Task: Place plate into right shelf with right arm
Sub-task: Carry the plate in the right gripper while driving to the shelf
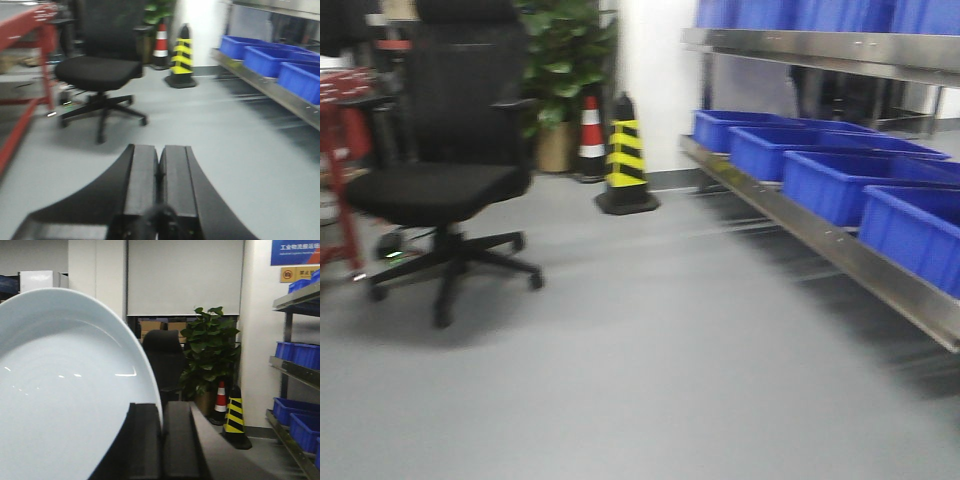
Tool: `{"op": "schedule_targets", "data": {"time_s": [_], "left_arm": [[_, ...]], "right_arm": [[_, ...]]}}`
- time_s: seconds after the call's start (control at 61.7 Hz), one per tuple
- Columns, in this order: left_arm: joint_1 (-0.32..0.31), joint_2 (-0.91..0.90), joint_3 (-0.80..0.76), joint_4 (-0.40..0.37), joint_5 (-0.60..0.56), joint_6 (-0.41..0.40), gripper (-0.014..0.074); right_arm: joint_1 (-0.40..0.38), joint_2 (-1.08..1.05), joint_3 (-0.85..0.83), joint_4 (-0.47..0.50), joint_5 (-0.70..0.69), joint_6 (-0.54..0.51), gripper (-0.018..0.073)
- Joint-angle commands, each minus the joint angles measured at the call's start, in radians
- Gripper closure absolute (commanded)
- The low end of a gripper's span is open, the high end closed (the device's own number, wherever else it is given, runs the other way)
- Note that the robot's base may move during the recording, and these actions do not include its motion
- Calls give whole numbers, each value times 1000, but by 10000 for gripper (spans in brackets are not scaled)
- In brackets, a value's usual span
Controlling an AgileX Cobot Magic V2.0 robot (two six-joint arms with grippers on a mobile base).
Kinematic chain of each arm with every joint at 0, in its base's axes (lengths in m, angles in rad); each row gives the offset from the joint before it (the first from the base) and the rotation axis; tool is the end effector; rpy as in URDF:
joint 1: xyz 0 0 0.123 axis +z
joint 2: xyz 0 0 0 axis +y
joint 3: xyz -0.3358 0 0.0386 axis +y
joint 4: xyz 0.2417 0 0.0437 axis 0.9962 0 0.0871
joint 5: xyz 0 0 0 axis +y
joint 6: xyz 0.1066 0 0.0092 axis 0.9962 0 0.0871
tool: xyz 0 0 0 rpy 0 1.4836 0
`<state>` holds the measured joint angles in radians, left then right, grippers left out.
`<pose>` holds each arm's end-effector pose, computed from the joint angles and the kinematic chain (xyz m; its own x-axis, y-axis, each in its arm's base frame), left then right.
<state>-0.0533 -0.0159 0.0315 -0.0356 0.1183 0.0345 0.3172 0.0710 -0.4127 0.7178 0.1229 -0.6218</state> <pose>0.0128 -0.0011 0.1911 -0.0466 0.0016 -0.9989 0.0574 0.9983 -0.0010 -0.0202 0.0025 0.3426 0.2767 0.1875 -0.9425 -0.4105 0.9099 0.0605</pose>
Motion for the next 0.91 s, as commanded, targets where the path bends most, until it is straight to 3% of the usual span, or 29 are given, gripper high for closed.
{"op": "schedule_targets", "data": {"time_s": [0.0, 0.891], "left_arm": [[1, -6, 10, -6, -86, -3, 643], [1, -6, 10, -6, -86, -3, 643]], "right_arm": [[-7, 11, -25, -1, -79, -5, 504], [-7, 11, -25, -1, -79, -5, 504]]}}
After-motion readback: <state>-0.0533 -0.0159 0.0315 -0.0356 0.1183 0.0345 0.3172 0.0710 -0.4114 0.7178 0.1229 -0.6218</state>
